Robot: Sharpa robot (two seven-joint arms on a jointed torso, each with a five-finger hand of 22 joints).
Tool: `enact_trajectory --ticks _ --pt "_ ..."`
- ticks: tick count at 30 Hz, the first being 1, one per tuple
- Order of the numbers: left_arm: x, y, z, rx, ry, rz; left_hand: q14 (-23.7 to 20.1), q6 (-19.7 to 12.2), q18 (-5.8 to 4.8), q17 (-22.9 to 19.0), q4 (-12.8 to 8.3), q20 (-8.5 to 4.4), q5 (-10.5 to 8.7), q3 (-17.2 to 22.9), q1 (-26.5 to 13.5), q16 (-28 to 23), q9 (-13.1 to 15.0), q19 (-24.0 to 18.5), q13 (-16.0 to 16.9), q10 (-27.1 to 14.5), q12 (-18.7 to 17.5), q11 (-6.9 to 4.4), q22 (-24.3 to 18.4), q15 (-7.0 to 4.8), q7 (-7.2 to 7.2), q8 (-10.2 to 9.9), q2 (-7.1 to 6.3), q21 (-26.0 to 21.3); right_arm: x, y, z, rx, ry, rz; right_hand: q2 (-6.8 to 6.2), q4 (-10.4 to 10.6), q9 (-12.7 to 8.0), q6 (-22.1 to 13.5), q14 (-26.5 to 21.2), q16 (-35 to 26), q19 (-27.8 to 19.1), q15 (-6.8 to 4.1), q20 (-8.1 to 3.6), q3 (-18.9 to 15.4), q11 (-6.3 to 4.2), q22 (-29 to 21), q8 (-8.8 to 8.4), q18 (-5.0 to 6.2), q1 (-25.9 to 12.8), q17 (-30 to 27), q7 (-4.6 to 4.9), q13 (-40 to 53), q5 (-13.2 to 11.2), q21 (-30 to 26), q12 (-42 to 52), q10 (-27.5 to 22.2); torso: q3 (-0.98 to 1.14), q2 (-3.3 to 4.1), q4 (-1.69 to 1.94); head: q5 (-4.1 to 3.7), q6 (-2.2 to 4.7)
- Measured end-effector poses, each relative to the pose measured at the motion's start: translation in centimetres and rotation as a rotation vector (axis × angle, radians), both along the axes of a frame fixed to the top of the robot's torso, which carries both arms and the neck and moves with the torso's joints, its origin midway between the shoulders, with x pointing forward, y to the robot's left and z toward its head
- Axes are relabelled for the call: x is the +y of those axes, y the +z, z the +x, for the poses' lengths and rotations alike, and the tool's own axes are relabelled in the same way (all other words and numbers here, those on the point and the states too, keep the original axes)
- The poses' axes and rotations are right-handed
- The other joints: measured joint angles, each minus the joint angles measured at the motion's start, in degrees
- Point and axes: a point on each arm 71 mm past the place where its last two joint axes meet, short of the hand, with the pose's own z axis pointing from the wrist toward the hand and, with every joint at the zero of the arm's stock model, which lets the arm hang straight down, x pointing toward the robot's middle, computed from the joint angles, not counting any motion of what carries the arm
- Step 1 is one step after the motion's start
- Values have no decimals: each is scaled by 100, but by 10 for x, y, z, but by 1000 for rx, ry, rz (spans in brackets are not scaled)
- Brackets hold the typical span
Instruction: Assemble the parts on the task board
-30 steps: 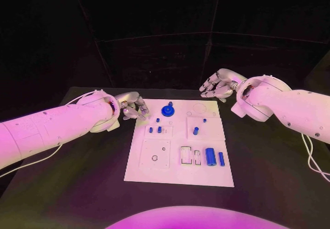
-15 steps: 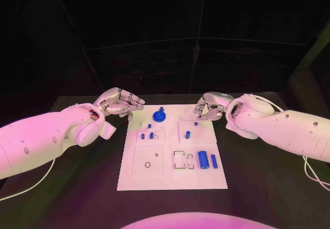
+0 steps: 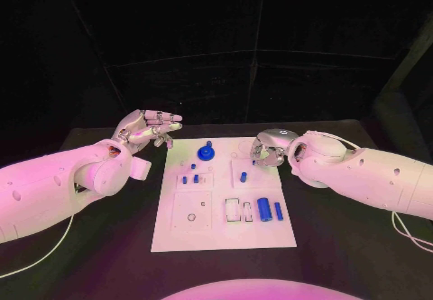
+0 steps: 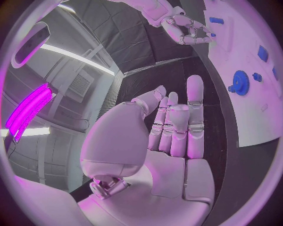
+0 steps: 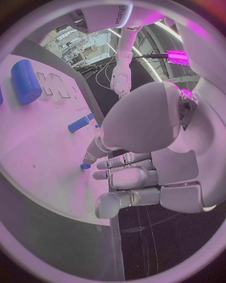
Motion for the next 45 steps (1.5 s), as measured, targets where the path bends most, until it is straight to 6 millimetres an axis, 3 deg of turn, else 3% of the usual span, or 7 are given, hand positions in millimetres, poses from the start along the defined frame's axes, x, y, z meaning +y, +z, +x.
enact_trajectory --ticks 10,13,23,31,42,45 --pt "1 1 0 2 13 -36 -41 0 0 -92 0 -20 0 0 0 -45 0 -20 0 0 0 0 -13 0 0 0 0 -25 5 -4 0 15 11 -31 0 -49 0 38 20 0 1 20 2 143 31 18 -27 0 0 0 38 -122 -3 0 -22 31 3 2 0 21 -22" --pt "1 1 0 3 15 -40 -41 0 0 -105 0 -20 0 0 0 -67 0 -20 -1 0 0 0 -21 0 0 0 0 -25 6 -5 0 22 13 -38 -24 -76 0 65 20 0 22 20 22 253 29 31 -51 0 25 7 65 -192 -159 0 -50 76 4 2 0 23 -30" --pt "2 1 0 7 19 -45 -82 0 -1 -146 0 0 0 0 0 -91 0 -40 -1 0 21 0 -28 1 0 0 0 -48 10 -6 2 27 16 -57 52 -191 22 333 20 19 58 20 -14 630 -53 132 -50 -1 115 85 -22 -347 -423 86 -44 363 6 3 -2 18 -58" --pt "2 0 1 8 22 -46 -82 -1 -1 -176 0 0 0 0 0 -90 -5 -40 -1 0 21 0 -35 1 0 0 0 -69 12 -7 1 17 17 -77 114 -370 43 624 1 98 168 -66 -102 954 -145 367 -3 -1 177 144 -102 -377 -767 246 61 657 6 1 -3 11 -75" --pt "4 0 2 9 27 -44 -82 -1 -1 -177 -1 0 0 0 12 -104 -5 -40 -1 0 21 1 -34 1 0 0 12 -69 14 -7 -5 -24 12 -78 147 -493 40 694 21 98 235 -86 -150 1174 -110 544 -4 -1 143 61 -106 -392 -820 352 56 692 7 -1 -5 7 -99" --pt "5 0 2 10 30 -43 -82 -1 59 -187 -1 0 0 0 27 -129 -4 -40 -2 0 21 1 -39 1 0 0 26 -69 14 -5 -8 -40 13 -69 147 -514 40 694 21 98 237 -86 -152 1195 -104 553 -4 -1 144 54 -106 -392 -820 352 56 698 7 -4 -7 7 -100"
